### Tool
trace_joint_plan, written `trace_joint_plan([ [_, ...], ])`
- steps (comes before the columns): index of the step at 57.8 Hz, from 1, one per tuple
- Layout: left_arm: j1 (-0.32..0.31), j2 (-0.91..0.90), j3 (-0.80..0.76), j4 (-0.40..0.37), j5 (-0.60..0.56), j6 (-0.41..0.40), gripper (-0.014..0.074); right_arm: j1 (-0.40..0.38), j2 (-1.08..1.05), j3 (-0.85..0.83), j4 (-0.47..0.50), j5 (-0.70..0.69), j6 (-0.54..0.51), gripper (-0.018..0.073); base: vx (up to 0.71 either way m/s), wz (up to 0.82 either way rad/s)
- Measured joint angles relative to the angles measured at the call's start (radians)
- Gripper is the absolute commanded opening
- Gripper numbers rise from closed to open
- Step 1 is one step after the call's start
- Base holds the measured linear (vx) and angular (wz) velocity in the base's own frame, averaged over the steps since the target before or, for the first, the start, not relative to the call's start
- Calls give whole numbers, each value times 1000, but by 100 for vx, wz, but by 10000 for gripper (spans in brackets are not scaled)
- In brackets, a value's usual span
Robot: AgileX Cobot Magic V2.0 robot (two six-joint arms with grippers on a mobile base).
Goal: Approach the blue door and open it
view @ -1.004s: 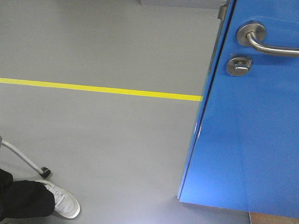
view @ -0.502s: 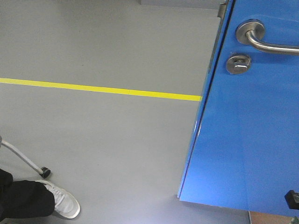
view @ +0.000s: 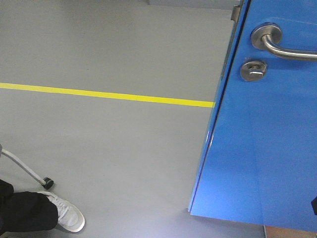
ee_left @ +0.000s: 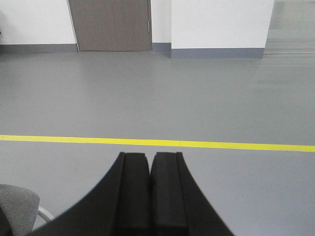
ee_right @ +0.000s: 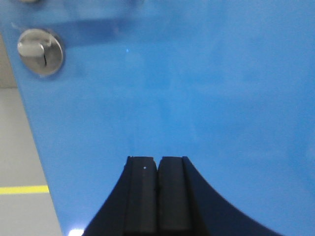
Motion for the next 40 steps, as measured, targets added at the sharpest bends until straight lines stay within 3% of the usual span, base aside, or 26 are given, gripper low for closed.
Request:
trace_joint_plan([
  [40, 0, 0, 0, 0, 0, 0, 73, 0, 0, 0, 36, -12, 7, 12, 0, 0],
])
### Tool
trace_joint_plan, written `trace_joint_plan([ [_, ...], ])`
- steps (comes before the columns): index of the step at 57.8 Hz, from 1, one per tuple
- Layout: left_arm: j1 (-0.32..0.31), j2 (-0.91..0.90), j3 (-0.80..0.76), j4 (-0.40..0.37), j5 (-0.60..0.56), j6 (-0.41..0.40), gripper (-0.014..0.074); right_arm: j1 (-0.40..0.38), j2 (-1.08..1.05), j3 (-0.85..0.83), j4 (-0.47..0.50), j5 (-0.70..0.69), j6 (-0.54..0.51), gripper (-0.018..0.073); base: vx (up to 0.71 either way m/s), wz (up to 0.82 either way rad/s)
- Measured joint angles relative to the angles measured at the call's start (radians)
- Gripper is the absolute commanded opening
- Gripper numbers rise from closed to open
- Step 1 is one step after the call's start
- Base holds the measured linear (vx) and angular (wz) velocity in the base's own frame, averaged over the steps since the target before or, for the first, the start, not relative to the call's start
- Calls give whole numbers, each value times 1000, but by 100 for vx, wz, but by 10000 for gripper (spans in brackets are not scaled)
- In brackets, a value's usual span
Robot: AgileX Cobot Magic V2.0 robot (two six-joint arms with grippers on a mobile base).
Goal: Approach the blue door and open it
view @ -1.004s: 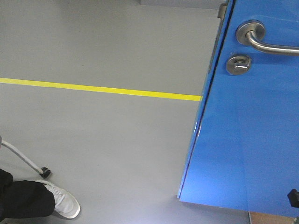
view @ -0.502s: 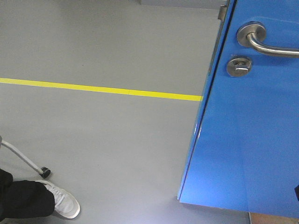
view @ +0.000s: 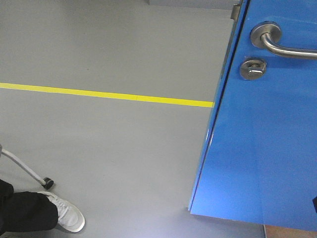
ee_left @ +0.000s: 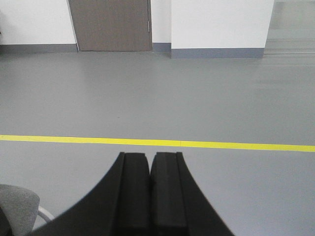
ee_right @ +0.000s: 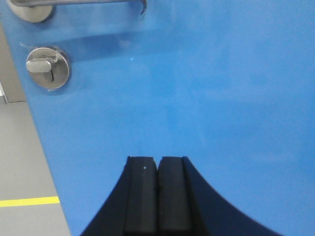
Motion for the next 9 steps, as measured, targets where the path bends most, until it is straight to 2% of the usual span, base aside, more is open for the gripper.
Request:
trace_joint_plan([
  [9, 0, 0, 0, 0, 0, 0, 73, 0, 0, 0, 0, 0, 1, 12, 0, 0],
])
